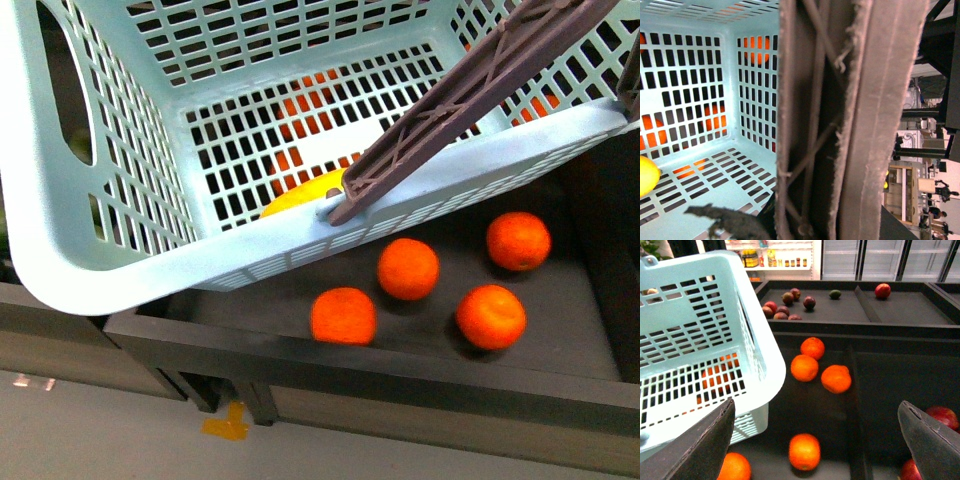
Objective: Pick mango and avocado into basket
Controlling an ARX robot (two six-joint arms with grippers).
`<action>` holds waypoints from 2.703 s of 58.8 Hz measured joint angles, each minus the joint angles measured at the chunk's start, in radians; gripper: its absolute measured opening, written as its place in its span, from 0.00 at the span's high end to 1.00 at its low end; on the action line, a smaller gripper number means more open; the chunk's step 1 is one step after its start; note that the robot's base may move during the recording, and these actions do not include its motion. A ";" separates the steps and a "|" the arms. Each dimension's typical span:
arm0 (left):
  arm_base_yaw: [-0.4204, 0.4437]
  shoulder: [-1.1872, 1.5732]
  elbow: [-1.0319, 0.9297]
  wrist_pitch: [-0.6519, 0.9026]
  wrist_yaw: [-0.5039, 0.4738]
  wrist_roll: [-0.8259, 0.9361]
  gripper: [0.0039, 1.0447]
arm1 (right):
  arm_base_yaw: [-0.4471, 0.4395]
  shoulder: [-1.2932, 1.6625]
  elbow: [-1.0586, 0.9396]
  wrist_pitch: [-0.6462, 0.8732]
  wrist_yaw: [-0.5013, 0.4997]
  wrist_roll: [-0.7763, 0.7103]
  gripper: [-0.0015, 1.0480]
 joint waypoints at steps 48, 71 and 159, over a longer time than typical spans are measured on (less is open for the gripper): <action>0.000 0.000 0.000 0.000 -0.002 -0.001 0.86 | 0.000 0.000 -0.002 0.000 0.002 0.000 0.08; 0.001 0.000 0.000 0.000 -0.005 0.000 0.86 | 0.000 0.000 -0.002 0.000 0.001 0.000 0.08; 0.000 0.000 0.000 0.000 0.002 0.003 0.86 | -0.430 1.238 0.535 -0.221 -0.306 -0.770 0.08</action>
